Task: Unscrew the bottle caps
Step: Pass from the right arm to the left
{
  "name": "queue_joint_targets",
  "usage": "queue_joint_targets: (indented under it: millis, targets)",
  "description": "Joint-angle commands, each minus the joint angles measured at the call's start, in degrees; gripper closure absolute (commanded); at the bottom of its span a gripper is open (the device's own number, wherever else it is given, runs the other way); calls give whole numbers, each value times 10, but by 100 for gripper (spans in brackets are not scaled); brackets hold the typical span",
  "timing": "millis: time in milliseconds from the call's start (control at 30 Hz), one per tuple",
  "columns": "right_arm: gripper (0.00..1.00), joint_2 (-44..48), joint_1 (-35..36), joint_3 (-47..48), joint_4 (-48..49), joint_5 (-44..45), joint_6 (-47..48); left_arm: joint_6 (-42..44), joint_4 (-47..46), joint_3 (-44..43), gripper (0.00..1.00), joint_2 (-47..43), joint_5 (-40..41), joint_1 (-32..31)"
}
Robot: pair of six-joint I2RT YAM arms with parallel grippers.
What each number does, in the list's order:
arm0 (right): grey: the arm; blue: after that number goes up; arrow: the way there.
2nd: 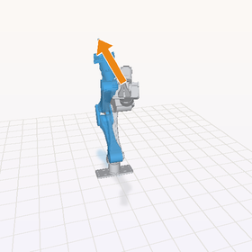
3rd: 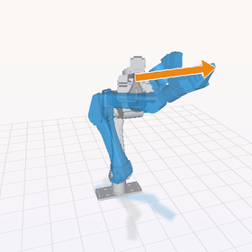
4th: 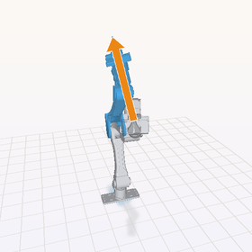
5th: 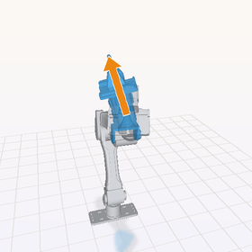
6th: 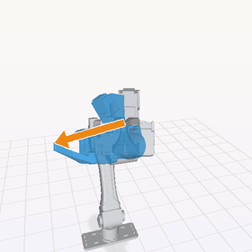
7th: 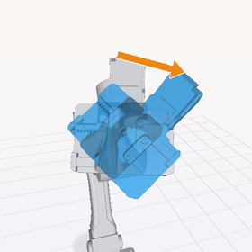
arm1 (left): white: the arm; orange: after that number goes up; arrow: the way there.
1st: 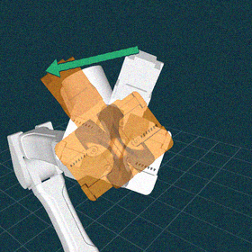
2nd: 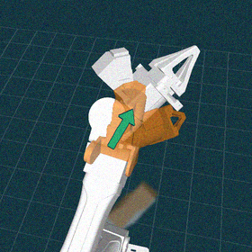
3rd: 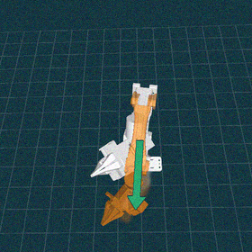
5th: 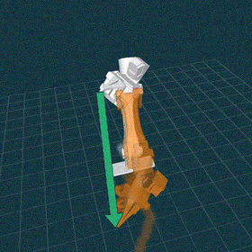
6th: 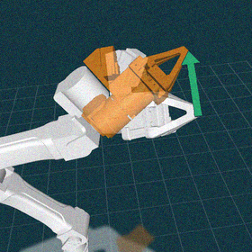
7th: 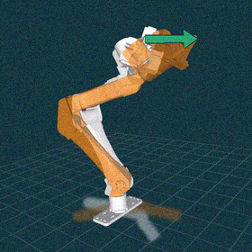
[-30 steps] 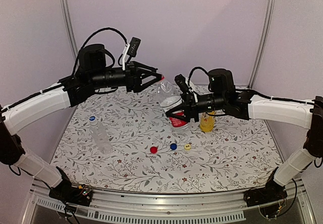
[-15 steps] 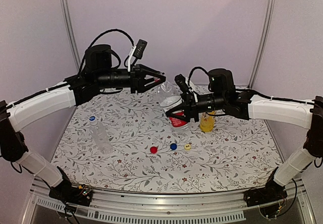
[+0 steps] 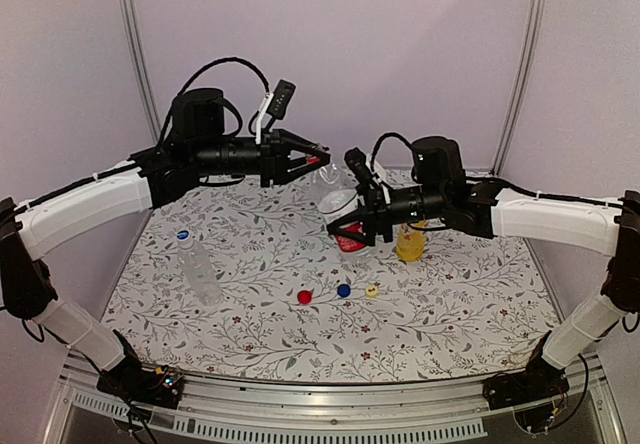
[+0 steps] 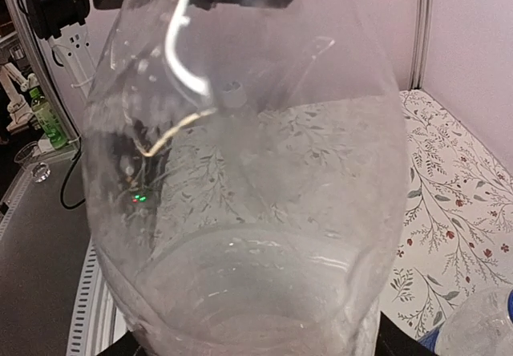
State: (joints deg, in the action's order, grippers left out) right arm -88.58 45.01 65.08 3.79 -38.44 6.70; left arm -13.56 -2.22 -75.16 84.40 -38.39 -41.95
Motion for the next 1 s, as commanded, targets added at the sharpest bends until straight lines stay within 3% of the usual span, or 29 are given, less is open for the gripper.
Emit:
queue_joint_targets:
  millis: [0, 67, 167, 400, 600, 967]
  targets:
    - [28, 7, 2, 5, -21, 32, -8, 31, 14, -28, 100, -19, 7, -3]
    - [14, 15, 2, 2, -25, 45, -12, 45, 38, -32, 100, -24, 22, 0]
    - [2, 32, 1, -3, -36, 63, -15, 73, 83, -43, 100, -31, 64, 4]
    - [1, 89, 0, -29, -45, 132, -18, 155, 186, -78, 100, -20, 203, 9]
    - [1, 126, -2, -40, -59, 171, -18, 176, 208, -96, 100, 22, 281, 17]
    - [1, 153, -9, -65, -52, 222, -22, 159, 137, -79, 100, 110, 306, 43]
